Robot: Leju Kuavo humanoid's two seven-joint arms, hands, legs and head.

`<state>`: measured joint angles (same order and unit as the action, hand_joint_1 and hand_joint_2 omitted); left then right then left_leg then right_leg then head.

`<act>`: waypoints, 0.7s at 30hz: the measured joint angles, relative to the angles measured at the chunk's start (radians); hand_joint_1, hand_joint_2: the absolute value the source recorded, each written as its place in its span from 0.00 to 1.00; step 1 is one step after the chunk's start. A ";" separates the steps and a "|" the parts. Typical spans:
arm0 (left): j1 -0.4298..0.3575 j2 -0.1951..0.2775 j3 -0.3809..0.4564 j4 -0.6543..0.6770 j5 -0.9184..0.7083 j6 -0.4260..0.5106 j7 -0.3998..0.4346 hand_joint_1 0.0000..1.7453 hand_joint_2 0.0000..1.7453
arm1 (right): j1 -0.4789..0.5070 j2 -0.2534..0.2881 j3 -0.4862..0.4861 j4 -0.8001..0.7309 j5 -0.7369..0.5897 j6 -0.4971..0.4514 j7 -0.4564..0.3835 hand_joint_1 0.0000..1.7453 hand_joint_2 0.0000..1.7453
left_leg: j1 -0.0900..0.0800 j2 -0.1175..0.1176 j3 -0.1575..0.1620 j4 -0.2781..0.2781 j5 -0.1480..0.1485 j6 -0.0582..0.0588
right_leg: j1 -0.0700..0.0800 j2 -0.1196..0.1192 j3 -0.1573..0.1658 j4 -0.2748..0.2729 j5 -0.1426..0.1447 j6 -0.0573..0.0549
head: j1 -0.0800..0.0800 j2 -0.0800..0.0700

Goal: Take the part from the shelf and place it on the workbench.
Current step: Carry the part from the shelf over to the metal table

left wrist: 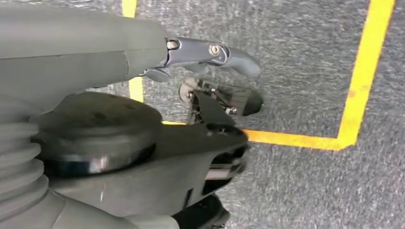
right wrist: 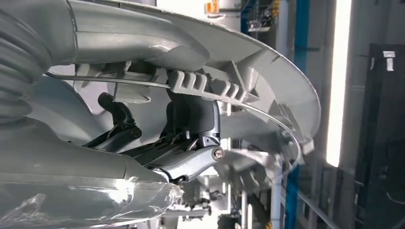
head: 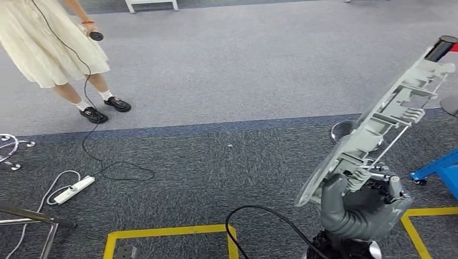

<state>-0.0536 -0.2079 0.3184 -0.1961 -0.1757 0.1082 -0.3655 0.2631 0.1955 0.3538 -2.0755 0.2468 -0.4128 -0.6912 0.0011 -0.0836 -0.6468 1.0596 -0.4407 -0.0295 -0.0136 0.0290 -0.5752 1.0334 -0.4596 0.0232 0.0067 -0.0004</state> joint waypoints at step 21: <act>-0.003 -0.003 0.020 0.000 -0.019 0.002 0.003 0.00 1.00 | 0.003 0.001 -0.005 -0.005 -0.005 0.017 -0.002 1.00 1.00 | -0.001 0.019 0.054 -0.060 0.019 0.047 | 0.010 -0.029 -0.112 0.250 -0.107 0.041 | 0.008 0.000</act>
<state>-0.0567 -0.2107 0.3383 -0.1961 -0.1951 0.1102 -0.3620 0.2660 0.1968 0.3485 -2.0809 0.2421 -0.3955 -0.6931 0.0001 -0.0649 -0.5931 0.9993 -0.4221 0.0175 -0.0039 -0.0001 -0.6872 1.2834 -0.5669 0.0644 0.0145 -0.0004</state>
